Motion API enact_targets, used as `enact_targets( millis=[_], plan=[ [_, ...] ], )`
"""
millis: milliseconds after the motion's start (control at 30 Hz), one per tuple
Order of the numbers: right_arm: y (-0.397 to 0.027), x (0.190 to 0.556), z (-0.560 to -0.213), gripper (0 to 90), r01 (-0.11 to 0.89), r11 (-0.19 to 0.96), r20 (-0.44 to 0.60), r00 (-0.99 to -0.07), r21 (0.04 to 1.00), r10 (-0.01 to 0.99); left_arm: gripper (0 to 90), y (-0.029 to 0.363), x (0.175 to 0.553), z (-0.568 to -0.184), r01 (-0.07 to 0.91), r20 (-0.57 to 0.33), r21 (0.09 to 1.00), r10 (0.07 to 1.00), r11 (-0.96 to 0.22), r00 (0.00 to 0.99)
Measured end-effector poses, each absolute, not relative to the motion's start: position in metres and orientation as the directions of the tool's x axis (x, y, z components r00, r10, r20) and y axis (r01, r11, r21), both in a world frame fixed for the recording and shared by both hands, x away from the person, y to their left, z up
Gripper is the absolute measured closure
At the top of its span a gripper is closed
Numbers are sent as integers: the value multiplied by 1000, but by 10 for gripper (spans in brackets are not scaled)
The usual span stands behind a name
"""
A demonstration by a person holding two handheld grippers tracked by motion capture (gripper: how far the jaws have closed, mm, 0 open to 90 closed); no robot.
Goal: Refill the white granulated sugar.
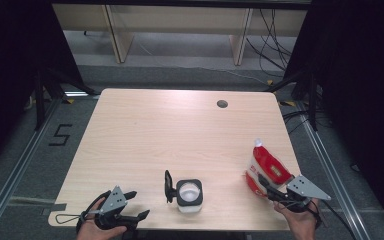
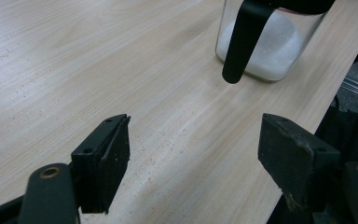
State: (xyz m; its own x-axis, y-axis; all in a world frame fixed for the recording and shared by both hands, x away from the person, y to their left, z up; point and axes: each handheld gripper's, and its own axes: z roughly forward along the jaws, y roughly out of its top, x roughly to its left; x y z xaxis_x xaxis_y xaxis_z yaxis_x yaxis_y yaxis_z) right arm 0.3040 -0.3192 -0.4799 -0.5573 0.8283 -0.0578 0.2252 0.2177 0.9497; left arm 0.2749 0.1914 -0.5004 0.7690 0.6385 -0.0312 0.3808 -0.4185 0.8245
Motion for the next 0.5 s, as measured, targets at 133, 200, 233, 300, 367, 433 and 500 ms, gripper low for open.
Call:
enact_targets(
  millis=[133,200,233,300,367,433,500],
  plan=[
    [-321,297,-476,380,228,189,-42,-527,955,849,246,192,275,-500,381,-31,827,642,-414,766],
    [-319,289,-476,338,270,167,-16,-482,948,876,246,192,275,-500,382,-32,827,642,-414,766],
    [-320,289,-477,331,256,182,-40,-478,949,878,246,191,275,-500,381,-32,825,639,-417,768],
    [-319,283,-476,328,278,143,10,-484,950,875,246,191,275,-501,378,-30,828,641,-414,767],
    [-320,279,-473,320,248,185,-45,-479,951,877,246,191,275,-500,379,-31,827,639,-415,768],
    [-317,273,-473,310,270,170,-27,-462,948,886,246,192,275,-500,403,-49,822,654,-403,755],
    [-316,269,-474,300,294,170,-25,-441,941,897,245,192,275,-500,408,-53,822,660,-398,750]
  ],
)
